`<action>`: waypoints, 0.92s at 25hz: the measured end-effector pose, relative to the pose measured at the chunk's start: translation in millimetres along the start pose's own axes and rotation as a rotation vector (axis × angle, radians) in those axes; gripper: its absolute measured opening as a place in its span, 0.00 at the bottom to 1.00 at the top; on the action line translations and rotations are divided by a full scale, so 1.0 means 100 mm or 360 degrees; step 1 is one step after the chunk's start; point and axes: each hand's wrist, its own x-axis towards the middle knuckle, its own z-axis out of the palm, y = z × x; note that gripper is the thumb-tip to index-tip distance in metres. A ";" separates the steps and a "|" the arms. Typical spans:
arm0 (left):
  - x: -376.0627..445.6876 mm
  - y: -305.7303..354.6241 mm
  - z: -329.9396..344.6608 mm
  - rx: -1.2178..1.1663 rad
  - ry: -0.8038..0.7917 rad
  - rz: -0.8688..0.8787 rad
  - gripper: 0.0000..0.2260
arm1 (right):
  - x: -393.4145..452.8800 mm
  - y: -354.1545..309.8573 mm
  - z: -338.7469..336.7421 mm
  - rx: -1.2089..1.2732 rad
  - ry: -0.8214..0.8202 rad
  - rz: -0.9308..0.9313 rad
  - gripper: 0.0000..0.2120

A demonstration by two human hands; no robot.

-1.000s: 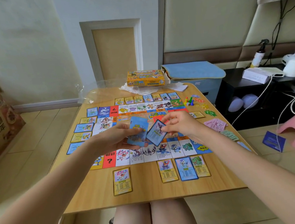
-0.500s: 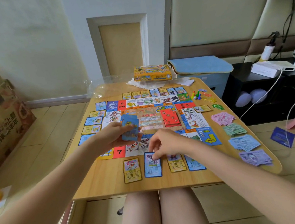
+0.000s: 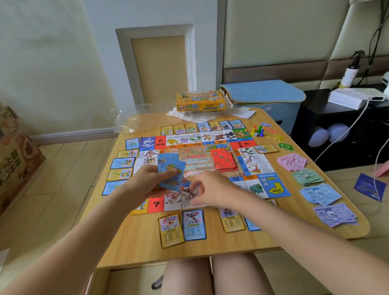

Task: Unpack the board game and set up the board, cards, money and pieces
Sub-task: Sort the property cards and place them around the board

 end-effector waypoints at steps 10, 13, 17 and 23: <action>0.05 0.09 0.10 -0.0689 -0.0093 -0.0086 0.11 | 0.24 0.24 -0.21 0.1047 0.1146 -0.0011 0.05; 0.09 0.12 0.13 -0.0757 -0.0113 -0.0073 0.11 | 0.27 0.36 -0.07 -0.0122 0.1228 -0.0782 0.09; 0.09 0.11 0.11 -0.0526 -0.0177 -0.0046 0.05 | 0.26 0.55 0.01 -0.0352 0.0958 -0.0965 0.13; 0.07 0.14 0.08 -0.0295 -0.0210 -0.0051 0.04 | 0.26 0.38 -0.23 0.0619 0.0895 -0.0486 0.10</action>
